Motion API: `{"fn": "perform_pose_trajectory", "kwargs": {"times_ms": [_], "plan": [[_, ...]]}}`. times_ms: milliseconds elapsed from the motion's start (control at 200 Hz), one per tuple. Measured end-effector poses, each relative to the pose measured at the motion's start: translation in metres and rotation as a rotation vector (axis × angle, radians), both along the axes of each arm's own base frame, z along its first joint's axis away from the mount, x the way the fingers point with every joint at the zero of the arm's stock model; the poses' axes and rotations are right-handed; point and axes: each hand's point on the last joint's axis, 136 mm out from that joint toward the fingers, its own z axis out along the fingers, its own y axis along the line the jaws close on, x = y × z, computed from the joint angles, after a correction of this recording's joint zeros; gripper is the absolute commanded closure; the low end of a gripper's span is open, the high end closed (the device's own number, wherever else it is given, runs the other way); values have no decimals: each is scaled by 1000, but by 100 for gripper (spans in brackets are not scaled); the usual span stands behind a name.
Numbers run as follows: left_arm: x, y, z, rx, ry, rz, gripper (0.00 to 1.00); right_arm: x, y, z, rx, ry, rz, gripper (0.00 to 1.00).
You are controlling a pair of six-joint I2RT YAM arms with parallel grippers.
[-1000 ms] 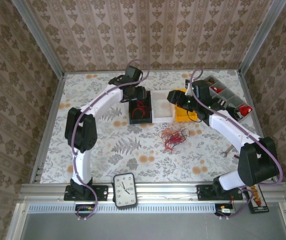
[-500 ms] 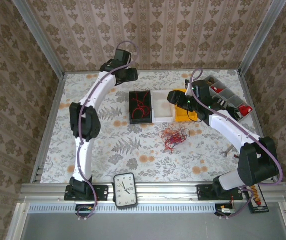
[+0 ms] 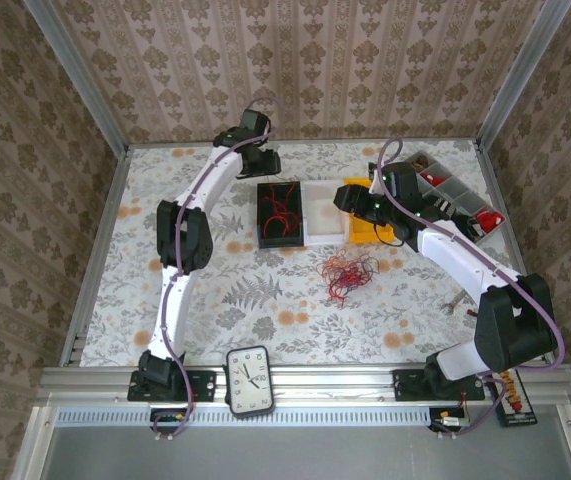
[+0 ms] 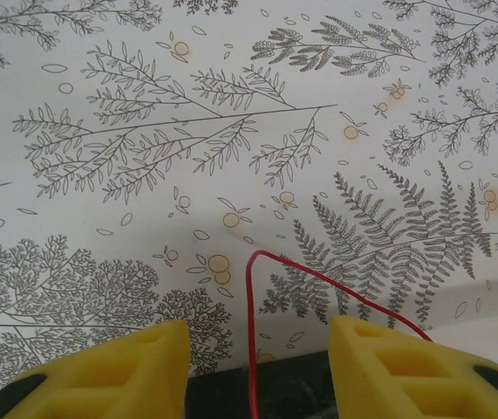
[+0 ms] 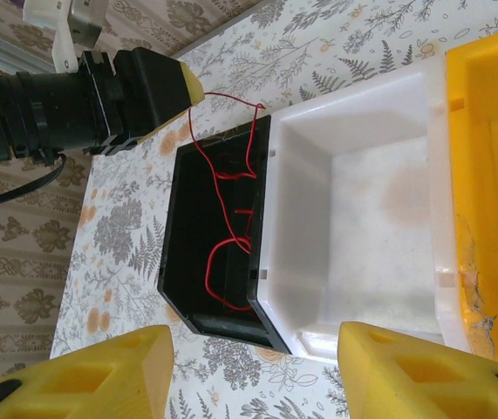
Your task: Untangle the cables
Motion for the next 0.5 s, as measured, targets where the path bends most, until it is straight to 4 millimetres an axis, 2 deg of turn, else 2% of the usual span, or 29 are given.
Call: {"fn": "perform_pose_trajectory", "kwargs": {"times_ms": [190, 350, 500], "plan": [[1, -2, -3, -6, 3, -5, 70, 0, 0, 0, -4, -3, 2, 46], [1, -2, -11, -1, 16, -4, 73, 0, 0, 0, -9, -7, 6, 46], [1, -2, -14, 4, 18, -9, 85, 0, 0, 0, -11, -8, 7, 46]]}}
